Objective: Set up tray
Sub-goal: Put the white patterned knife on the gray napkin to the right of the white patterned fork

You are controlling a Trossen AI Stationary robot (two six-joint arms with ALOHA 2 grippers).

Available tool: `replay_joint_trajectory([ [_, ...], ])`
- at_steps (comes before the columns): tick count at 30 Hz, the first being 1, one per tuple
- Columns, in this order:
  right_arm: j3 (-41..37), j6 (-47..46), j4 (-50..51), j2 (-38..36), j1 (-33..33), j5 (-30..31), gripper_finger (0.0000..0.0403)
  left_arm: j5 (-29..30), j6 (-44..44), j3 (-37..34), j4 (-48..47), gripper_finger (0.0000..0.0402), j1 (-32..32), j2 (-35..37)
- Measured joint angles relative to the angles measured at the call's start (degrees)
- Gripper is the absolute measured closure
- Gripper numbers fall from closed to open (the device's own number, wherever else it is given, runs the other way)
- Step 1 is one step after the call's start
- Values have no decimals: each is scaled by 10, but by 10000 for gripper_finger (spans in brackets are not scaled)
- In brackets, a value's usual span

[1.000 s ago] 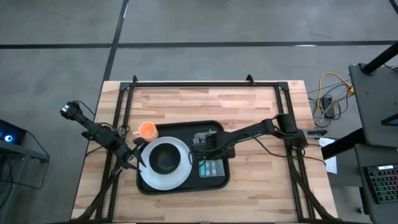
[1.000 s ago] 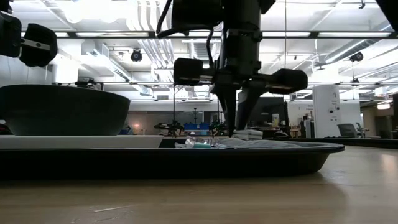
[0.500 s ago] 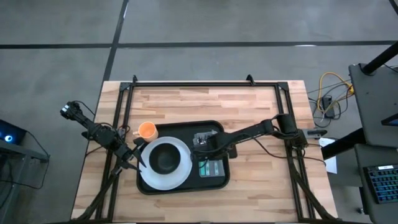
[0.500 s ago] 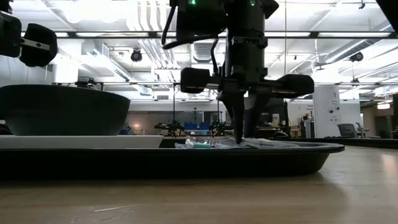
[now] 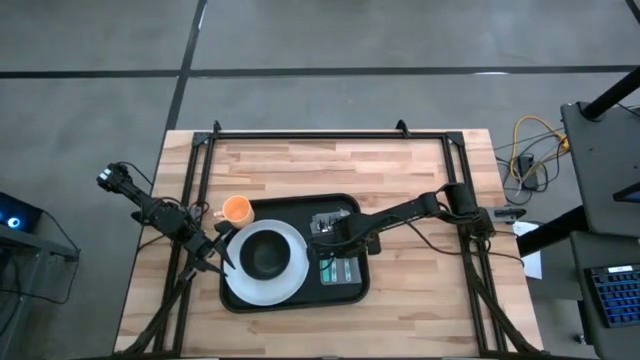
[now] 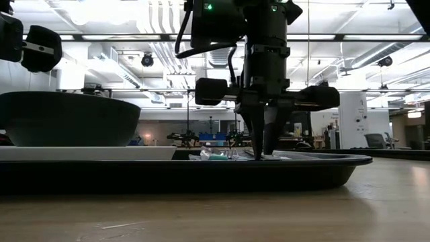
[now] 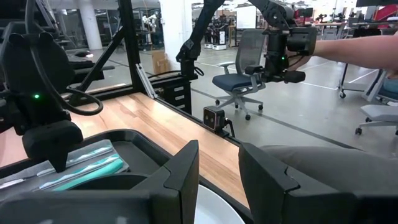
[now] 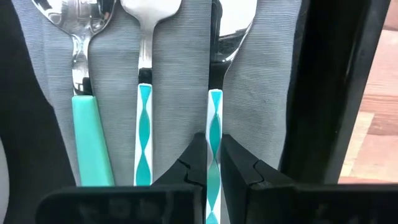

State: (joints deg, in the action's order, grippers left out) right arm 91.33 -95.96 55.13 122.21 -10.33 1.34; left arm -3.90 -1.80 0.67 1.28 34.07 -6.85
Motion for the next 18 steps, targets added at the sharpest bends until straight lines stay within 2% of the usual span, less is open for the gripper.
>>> replay_joint_trajectory([
  [14, -17, -9, -19, -1, 0, -1, 389, 0, 0, 0, 0, 306, 0, 0],
  [18, -28, -9, -37, -3, 0, -1, 368, 0, 0, 0, 0, 306, 0, 0],
])
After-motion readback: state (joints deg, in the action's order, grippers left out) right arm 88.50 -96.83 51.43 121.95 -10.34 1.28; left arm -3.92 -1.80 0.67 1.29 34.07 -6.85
